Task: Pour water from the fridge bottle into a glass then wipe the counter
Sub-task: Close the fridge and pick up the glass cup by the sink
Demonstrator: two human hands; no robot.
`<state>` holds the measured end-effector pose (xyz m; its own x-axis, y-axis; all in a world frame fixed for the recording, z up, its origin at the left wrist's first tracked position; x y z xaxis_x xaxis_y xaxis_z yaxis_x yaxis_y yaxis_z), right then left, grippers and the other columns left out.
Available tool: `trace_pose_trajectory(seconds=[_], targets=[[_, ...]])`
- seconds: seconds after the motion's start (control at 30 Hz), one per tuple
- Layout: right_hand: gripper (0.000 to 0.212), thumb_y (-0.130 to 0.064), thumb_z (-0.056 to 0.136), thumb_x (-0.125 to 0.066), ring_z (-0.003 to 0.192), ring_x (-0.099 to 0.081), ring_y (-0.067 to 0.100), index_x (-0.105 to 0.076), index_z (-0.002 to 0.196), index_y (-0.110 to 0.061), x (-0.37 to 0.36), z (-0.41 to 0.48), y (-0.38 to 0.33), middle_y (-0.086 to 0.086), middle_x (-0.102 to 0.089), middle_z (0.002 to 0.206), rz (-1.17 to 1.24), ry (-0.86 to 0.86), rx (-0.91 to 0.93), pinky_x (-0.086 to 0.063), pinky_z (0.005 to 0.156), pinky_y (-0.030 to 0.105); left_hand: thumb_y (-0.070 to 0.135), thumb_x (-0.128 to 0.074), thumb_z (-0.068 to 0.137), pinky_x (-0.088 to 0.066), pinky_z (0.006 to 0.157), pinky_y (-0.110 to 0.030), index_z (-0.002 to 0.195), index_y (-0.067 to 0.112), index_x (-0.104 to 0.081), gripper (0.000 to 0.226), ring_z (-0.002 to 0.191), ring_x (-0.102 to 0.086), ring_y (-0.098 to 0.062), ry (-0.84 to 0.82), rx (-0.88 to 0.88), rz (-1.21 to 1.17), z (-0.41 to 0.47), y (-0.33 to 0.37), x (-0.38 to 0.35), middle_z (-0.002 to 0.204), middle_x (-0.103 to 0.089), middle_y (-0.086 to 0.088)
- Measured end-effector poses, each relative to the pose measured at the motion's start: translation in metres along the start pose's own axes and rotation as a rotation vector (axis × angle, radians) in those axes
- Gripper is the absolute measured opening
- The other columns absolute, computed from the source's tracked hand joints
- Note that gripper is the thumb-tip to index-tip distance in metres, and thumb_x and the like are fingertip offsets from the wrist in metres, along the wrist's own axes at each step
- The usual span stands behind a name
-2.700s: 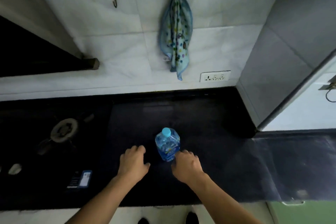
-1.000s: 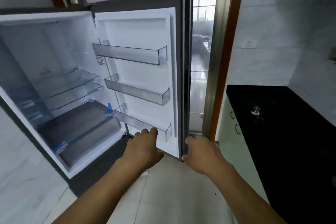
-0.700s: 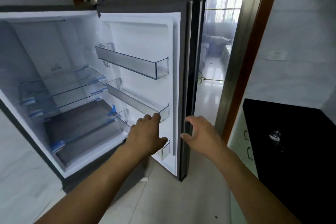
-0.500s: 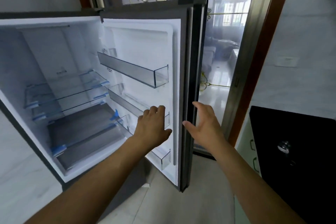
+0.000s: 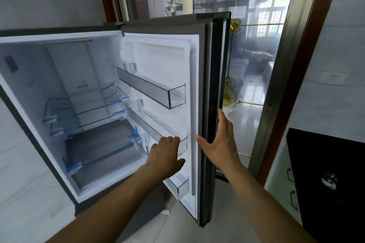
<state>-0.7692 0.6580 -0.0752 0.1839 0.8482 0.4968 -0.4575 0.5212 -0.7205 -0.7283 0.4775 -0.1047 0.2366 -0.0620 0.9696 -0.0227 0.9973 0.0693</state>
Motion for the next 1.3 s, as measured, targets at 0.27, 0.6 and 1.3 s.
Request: trace_pose_trajectory(seconds=[0.27,0.6,1.3], targets=[[0.093,-0.059,0.08,-0.064,0.123,-0.033,-0.002,-0.01,0.153,-0.037,-0.022,-0.035,-0.038,-0.005,-0.032,0.144,0.056,-0.01,0.145,-0.039,0.094,0.021,0.053,-0.069,0.086,-0.05,0.093,-0.039,0.134,0.019,-0.05,0.062,0.118,-0.058,-0.025,-0.058,0.125,-0.09,-0.053,-0.047,0.04,0.13,-0.059,-0.005],[0.077,-0.042,0.089,-0.062,0.128,-0.051,0.02,-0.02,0.151,-0.026,-0.107,-0.071,-0.137,0.005,-0.035,0.148,0.102,-0.126,0.363,-0.055,0.095,0.032,0.057,-0.065,0.087,-0.033,0.111,-0.029,0.149,0.019,-0.031,0.081,0.144,-0.031,-0.021,0.746,0.055,-0.27,-0.106,-0.088,0.209,0.153,-0.032,-0.009],[0.08,-0.059,0.093,-0.047,0.154,0.0,0.023,-0.004,0.157,-0.038,-0.337,-0.002,-0.33,0.006,0.003,0.166,0.018,-0.195,0.78,-0.028,0.115,0.046,0.03,-0.075,0.085,-0.044,0.114,-0.048,0.158,0.018,-0.009,0.099,0.149,-0.029,-0.031,0.686,0.12,-0.234,-0.096,-0.379,0.267,0.164,-0.02,-0.011]])
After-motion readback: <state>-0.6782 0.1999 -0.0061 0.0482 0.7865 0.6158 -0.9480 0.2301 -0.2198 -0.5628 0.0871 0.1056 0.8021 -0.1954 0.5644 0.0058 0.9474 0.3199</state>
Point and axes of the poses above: each hand's wrist, its own z-axis towards the middle knuckle, its own x-axis out of the back of the hand, y = z × x, the point moved 7 cm from there along z, towards the middle knuckle
